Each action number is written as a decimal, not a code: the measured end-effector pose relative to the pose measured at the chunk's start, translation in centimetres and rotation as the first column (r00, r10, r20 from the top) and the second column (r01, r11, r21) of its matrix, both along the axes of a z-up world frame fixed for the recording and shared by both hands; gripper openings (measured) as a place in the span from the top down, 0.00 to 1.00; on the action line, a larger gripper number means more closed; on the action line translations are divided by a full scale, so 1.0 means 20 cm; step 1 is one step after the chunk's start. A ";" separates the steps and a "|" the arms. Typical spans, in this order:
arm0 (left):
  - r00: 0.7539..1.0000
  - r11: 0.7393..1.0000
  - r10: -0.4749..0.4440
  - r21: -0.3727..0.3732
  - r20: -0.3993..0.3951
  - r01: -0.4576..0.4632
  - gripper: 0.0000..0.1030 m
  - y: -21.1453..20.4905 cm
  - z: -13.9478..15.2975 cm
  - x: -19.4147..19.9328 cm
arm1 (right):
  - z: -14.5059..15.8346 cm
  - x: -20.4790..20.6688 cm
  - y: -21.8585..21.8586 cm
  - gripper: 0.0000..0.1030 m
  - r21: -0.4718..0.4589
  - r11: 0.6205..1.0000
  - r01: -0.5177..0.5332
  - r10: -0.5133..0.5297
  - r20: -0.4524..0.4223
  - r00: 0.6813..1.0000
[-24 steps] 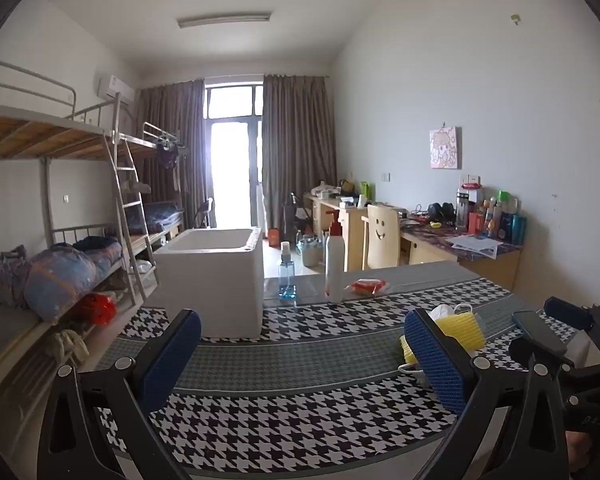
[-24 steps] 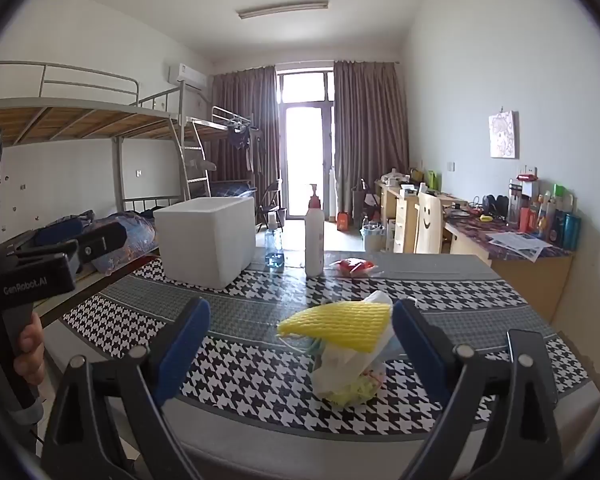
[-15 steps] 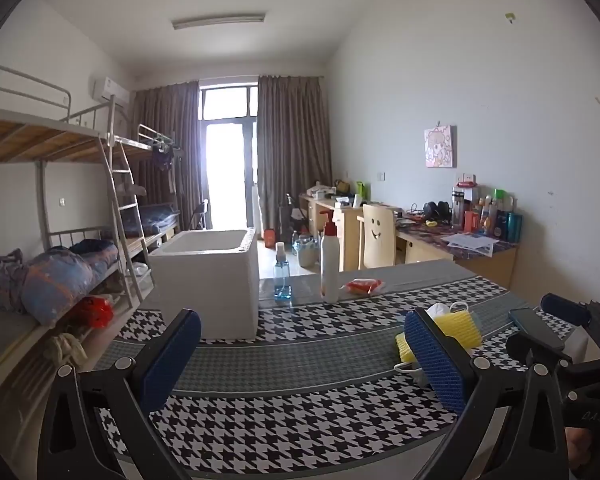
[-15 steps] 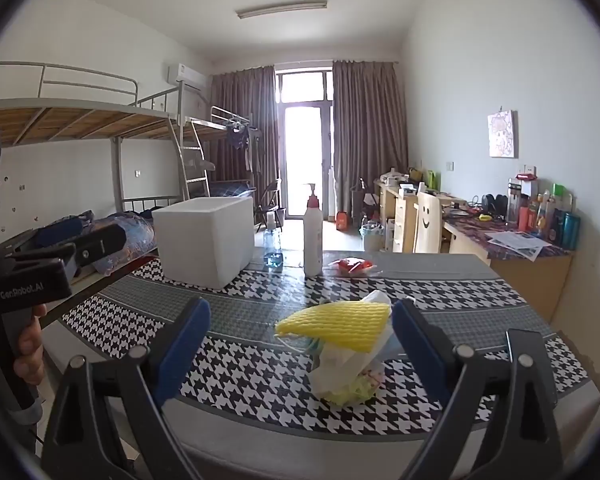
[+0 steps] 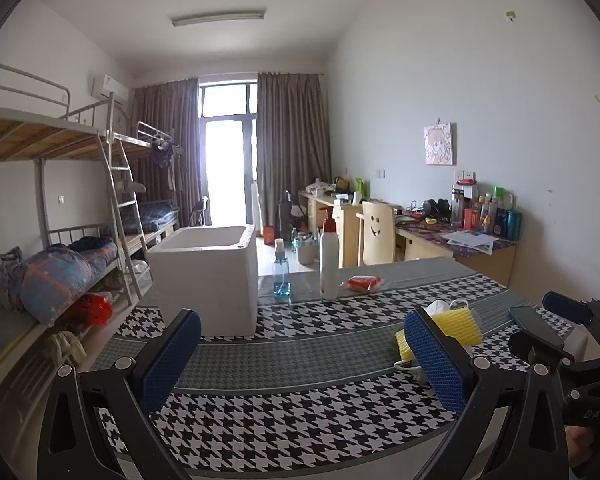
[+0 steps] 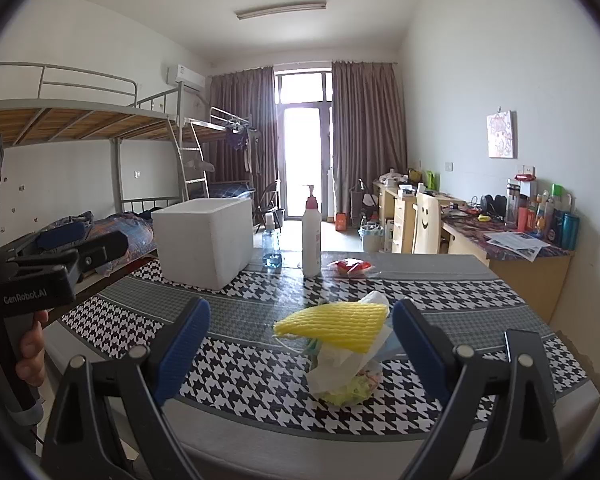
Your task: Organize soft objects
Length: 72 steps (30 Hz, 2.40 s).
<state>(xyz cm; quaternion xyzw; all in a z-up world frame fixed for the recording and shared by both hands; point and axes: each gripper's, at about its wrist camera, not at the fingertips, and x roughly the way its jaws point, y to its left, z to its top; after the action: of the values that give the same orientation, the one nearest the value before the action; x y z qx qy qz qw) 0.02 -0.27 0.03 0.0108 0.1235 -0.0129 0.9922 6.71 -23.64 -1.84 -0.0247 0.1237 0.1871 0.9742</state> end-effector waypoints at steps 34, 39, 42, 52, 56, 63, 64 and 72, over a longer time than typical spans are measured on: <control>0.999 1.000 -0.013 0.000 -0.037 0.013 0.01 0.00 -0.03 0.08 | -0.02 0.08 0.02 0.08 -0.020 1.000 0.014 -0.015 -0.038 0.999; 0.999 1.000 -0.003 -0.009 -0.041 0.003 0.01 0.02 -0.04 0.10 | -0.02 0.11 0.03 0.08 -0.024 1.000 0.013 -0.014 -0.045 0.999; 0.999 1.000 0.001 -0.006 -0.047 -0.001 0.01 0.03 -0.04 0.11 | -0.02 0.14 0.04 0.08 -0.026 1.000 0.009 -0.011 -0.050 0.999; 0.998 1.000 -0.026 -0.009 -0.057 0.026 0.01 0.00 -0.04 0.16 | -0.05 0.20 0.03 0.08 -0.026 1.000 0.012 -0.014 -0.073 0.997; 0.997 0.999 -0.037 -0.011 -0.072 0.037 0.01 -0.01 -0.05 0.20 | -0.06 0.23 0.02 0.08 -0.026 1.000 0.018 -0.020 -0.083 0.996; 0.993 0.997 -0.072 -0.010 -0.094 0.071 0.01 -0.05 -0.05 0.25 | -0.06 0.26 0.00 0.08 -0.026 0.999 0.031 -0.033 -0.091 0.995; 0.992 0.997 -0.078 -0.009 -0.100 0.078 0.01 -0.06 -0.06 0.26 | -0.06 0.26 0.00 0.08 -0.027 0.999 0.032 -0.035 -0.091 0.995; 0.986 0.994 -0.106 -0.007 -0.130 0.106 0.01 -0.10 -0.08 0.34 | -0.08 0.30 -0.02 0.08 -0.028 0.998 0.052 -0.055 -0.118 0.991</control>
<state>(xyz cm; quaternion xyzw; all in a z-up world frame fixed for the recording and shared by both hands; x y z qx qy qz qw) 6.76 -2.35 -1.55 0.0165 0.1872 -0.0662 0.9799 12.72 -24.08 -3.53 -0.0225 0.1846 0.1607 0.9693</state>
